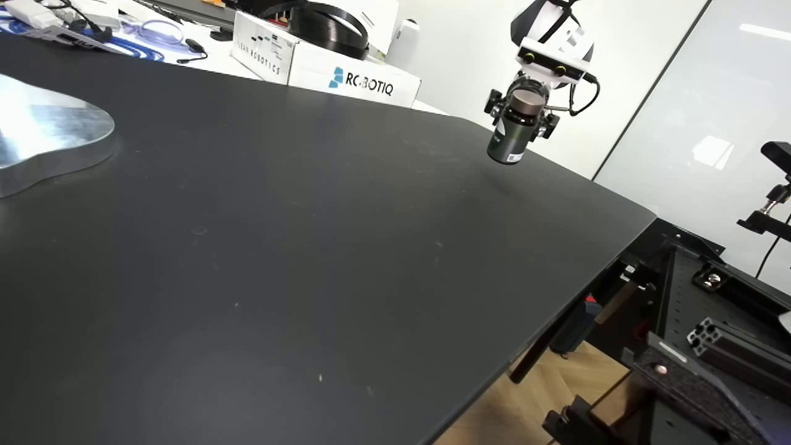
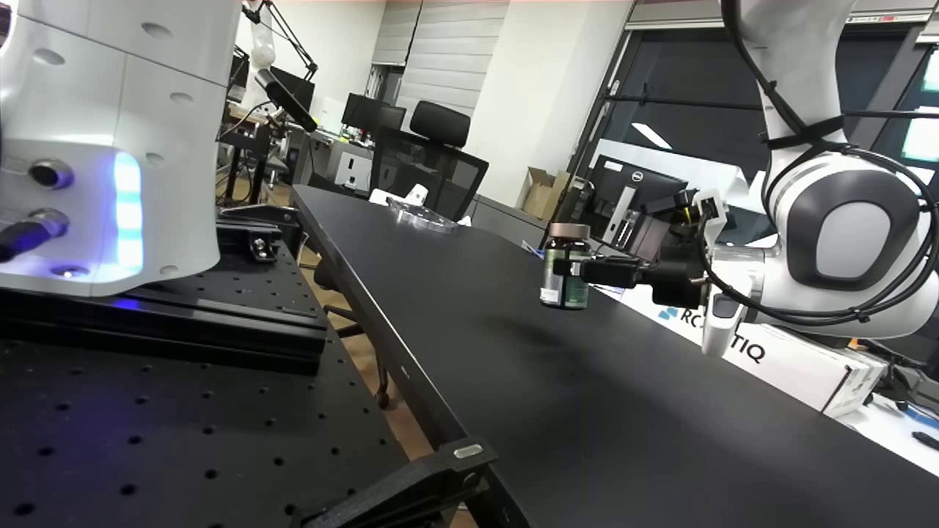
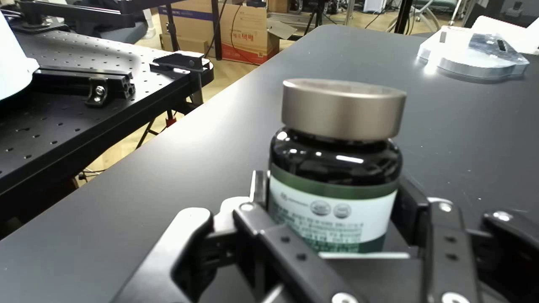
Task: Pick up the vial, flip it the right way up then set it back down on the table
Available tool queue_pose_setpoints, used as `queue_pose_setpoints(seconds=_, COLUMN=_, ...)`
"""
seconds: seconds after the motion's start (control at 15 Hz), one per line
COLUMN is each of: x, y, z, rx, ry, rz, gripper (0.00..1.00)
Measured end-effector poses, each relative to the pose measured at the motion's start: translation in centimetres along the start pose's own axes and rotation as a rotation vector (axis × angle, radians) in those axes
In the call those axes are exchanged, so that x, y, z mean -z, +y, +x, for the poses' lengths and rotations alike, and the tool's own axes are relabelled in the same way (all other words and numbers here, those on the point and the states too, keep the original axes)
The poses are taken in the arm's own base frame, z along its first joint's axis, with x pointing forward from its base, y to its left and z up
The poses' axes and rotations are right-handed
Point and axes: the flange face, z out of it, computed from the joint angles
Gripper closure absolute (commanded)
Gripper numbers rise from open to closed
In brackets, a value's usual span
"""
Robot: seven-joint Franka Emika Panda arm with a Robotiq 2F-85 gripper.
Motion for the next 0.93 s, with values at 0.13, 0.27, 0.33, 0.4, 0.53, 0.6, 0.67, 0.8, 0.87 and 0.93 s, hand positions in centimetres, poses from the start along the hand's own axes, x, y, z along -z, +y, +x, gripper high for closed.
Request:
queue_pose_setpoints(seconds=0.13, x=0.0, y=-0.02, z=0.06, rx=0.0, ry=-0.001, rz=-0.001, gripper=0.3)
queue_pose_setpoints(seconds=0.27, x=0.02, y=-0.03, z=0.05, rx=0.001, ry=-0.001, rz=-0.001, gripper=0.3)
queue_pose_setpoints(seconds=0.33, x=0.03, y=-0.04, z=0.04, rx=0.001, ry=-0.001, rz=-0.001, gripper=0.3)
queue_pose_setpoints(seconds=0.4, x=0.03, y=-0.04, z=0.04, rx=0.001, ry=-0.001, rz=-0.001, gripper=0.3)
queue_pose_setpoints(seconds=0.53, x=0.04, y=-0.04, z=0.03, rx=0.001, ry=-0.001, rz=-0.001, gripper=0.55)
queue_pose_setpoints(seconds=0.6, x=0.05, y=-0.04, z=0.03, rx=0.001, ry=-0.001, rz=-0.001, gripper=0.55)
queue_pose_setpoints(seconds=0.67, x=0.02, y=-0.03, z=0.06, rx=0.003, ry=0.0, rz=-0.003, gripper=0.55)
queue_pose_setpoints(seconds=0.8, x=-0.15, y=-0.01, z=0.19, rx=0.016, ry=-0.003, rz=-0.005, gripper=0.55)
queue_pose_setpoints(seconds=0.87, x=-0.31, y=0.05, z=0.28, rx=0.022, ry=-0.011, rz=-0.008, gripper=0.55)
queue_pose_setpoints(seconds=0.93, x=-0.52, y=0.16, z=0.39, rx=0.029, ry=-0.026, rz=-0.011, gripper=0.55)
